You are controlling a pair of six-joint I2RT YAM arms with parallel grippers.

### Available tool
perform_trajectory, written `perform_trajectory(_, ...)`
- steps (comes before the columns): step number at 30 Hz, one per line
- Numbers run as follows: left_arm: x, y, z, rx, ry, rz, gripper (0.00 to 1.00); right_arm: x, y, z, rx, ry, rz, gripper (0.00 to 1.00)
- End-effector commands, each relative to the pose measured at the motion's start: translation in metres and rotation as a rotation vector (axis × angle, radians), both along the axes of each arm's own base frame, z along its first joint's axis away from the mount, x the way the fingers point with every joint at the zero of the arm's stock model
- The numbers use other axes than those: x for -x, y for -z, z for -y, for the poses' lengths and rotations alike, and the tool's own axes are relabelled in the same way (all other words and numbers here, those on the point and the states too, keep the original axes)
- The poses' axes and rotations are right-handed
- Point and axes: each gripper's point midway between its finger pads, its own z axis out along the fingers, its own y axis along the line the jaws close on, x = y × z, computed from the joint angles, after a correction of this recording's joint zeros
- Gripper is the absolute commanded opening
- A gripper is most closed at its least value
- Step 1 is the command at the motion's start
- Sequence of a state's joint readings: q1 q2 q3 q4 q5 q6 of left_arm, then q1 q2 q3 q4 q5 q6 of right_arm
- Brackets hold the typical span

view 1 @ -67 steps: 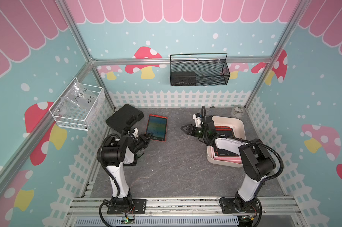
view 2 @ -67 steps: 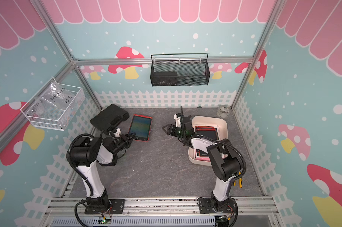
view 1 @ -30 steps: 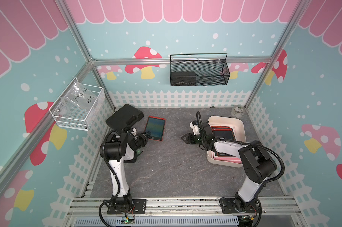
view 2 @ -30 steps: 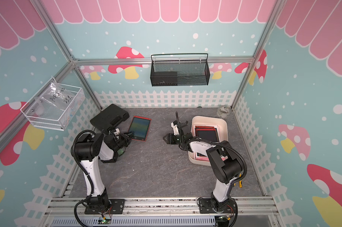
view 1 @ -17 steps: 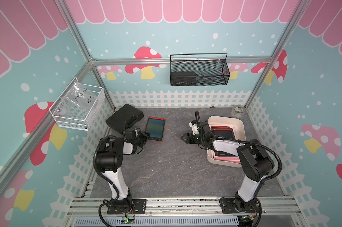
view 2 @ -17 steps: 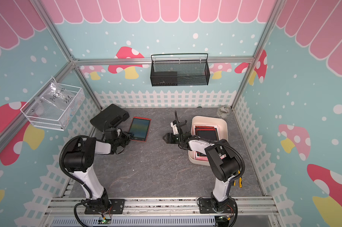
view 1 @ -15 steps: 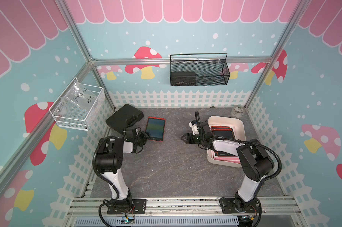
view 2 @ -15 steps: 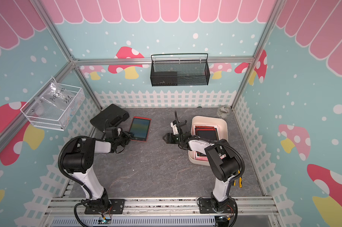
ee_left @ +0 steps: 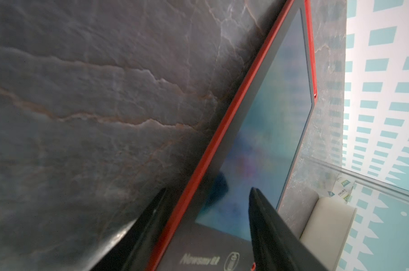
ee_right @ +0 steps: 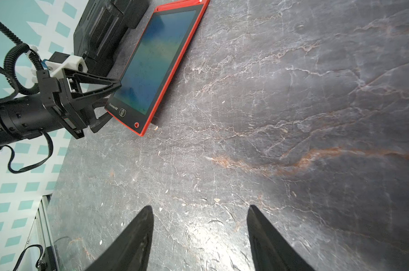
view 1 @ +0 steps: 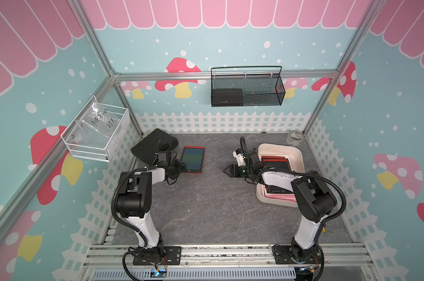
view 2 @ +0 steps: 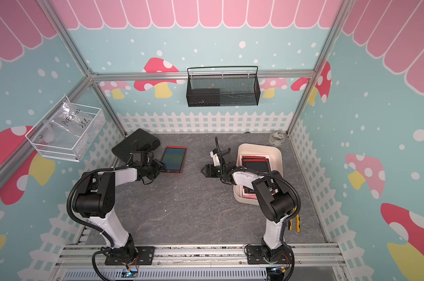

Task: Take out the writing tablet from the storage box
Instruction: Place the writing tablet at the center of the board.

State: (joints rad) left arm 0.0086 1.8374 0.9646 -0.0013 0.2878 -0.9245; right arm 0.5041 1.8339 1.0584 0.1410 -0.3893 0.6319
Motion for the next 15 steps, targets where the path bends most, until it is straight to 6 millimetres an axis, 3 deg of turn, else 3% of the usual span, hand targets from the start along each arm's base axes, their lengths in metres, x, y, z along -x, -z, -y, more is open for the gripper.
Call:
perform_trajectory(1,0.024,0.028,-0.006,-0.058,0.000,-0.153,0.57,-0.001,0.002,-0.007,0.006,-0.036,0.006,0.66)
perform_trajectory(11,0.033,0.032,0.011,-0.053,0.064,-0.210,0.63,-0.008,0.000,-0.015,0.004,-0.067,0.020,0.69)
perform_trajectory(12,0.034,0.031,0.011,-0.049,0.059,-0.205,0.63,-0.007,0.014,-0.014,0.017,-0.069,-0.004,0.69)
perform_trajectory(15,0.039,0.029,0.013,-0.058,0.075,-0.219,0.73,-0.010,0.015,-0.013,0.033,-0.065,-0.001,0.69)
